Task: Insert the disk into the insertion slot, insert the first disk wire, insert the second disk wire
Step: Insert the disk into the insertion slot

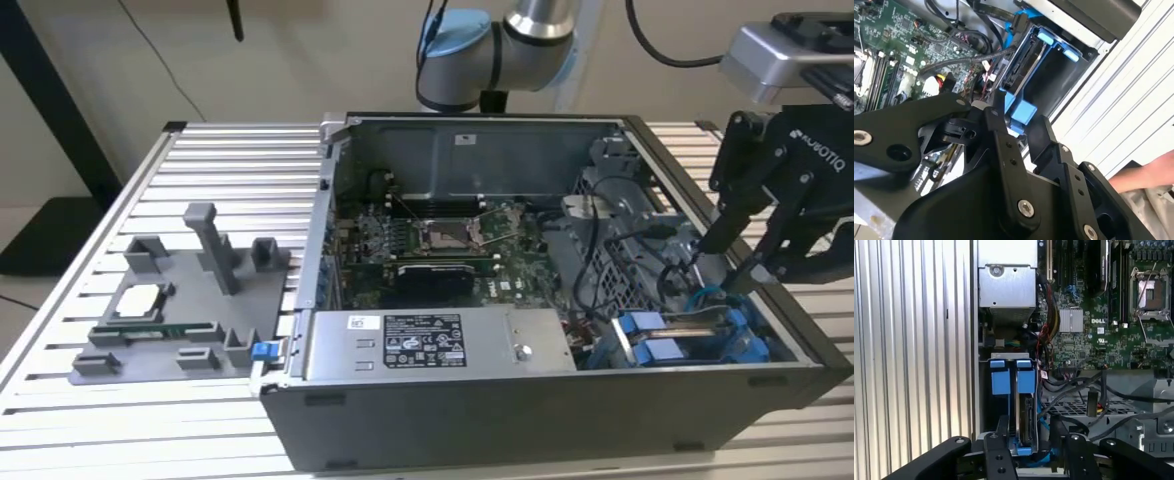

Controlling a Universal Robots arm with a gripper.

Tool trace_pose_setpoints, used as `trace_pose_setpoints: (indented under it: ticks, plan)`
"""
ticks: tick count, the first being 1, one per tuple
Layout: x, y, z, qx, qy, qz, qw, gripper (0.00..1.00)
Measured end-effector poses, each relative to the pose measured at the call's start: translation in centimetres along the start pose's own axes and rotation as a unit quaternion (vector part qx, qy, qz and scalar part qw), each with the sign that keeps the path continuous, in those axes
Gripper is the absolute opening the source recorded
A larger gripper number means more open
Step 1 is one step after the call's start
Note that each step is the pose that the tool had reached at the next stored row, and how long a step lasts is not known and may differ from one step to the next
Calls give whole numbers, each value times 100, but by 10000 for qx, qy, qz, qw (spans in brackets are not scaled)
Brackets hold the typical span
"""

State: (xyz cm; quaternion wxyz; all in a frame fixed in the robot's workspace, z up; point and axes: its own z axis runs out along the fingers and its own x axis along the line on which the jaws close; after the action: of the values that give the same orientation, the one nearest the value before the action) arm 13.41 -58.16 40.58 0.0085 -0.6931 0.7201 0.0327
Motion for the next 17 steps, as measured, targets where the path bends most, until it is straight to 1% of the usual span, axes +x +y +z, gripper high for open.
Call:
trace_pose_setpoints:
  ticks: [3,6,10,12,13,15,17]
  plan:
    - [-17,60,-10,0,-4,1,10000,100]
    - [-52,132,-6,1,-4,5,10000,100]
    - [-177,144,2,1,-4,5,10000,100]
    - [-212,146,5,1,-9,5,10000,100]
    - [-212,147,7,-4,-49,4,10000,100]
    - [-213,147,7,-16,-162,1,9999,100]
    - [-213,146,8,-27,-312,-4,9995,100]
